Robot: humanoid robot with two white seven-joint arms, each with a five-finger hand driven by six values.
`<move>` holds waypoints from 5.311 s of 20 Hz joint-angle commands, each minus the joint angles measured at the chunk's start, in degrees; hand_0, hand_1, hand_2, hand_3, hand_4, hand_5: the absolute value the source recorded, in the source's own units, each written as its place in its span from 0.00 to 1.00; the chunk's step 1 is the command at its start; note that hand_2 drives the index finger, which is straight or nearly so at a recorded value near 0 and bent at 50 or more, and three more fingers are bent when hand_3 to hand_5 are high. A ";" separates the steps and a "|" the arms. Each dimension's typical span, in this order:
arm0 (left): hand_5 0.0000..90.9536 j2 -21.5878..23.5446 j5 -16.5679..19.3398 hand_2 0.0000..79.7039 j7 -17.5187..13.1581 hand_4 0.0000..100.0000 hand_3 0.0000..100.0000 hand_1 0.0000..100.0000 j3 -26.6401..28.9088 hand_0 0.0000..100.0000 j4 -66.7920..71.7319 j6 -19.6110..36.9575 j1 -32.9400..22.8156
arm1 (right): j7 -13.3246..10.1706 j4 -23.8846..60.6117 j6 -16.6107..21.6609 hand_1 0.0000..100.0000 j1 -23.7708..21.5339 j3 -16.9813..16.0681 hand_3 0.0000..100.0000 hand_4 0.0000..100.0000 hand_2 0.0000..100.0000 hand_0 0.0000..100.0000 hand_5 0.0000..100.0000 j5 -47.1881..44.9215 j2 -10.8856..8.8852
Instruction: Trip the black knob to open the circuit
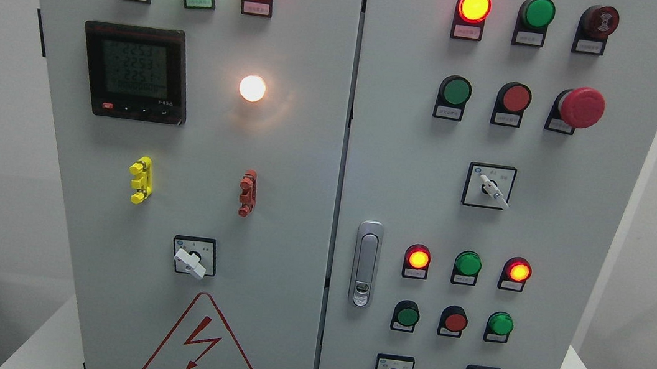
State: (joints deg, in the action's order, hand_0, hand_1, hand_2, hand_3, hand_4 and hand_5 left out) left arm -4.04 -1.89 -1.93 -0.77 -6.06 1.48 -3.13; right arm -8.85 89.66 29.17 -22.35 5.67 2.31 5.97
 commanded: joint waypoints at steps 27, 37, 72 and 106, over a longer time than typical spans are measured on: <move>0.00 -0.09 -0.14 0.00 0.00 0.00 0.00 0.39 0.07 0.12 -0.01 0.19 0.15 | -0.29 9.83 -9.83 0.05 8.55 -1.62 1.00 0.99 0.00 0.00 0.97 -4.15 -0.61; 0.00 0.00 -0.14 0.00 0.00 0.00 0.00 0.39 0.07 0.12 -0.01 0.19 0.23 | -0.29 11.41 -14.14 0.04 13.03 -2.24 1.00 1.00 0.00 0.00 0.97 -5.73 -1.14; 0.00 -0.09 -0.14 0.00 0.00 0.00 0.00 0.39 0.07 0.12 -0.01 0.19 0.14 | -0.11 11.24 -18.72 0.05 18.84 -2.59 1.00 0.99 0.01 0.00 0.97 -6.61 -1.14; 0.00 0.00 -0.14 0.00 0.00 0.00 0.00 0.39 0.07 0.12 -0.01 0.19 0.23 | 0.15 10.89 -18.72 0.05 19.54 -0.39 1.00 0.99 0.02 0.00 0.97 -6.44 -0.79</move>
State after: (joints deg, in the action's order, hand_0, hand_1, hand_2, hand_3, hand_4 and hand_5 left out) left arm -4.04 -1.88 -1.94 -0.77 -6.06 1.49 -3.13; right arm -9.25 99.60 9.98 -3.82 4.43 -4.13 4.99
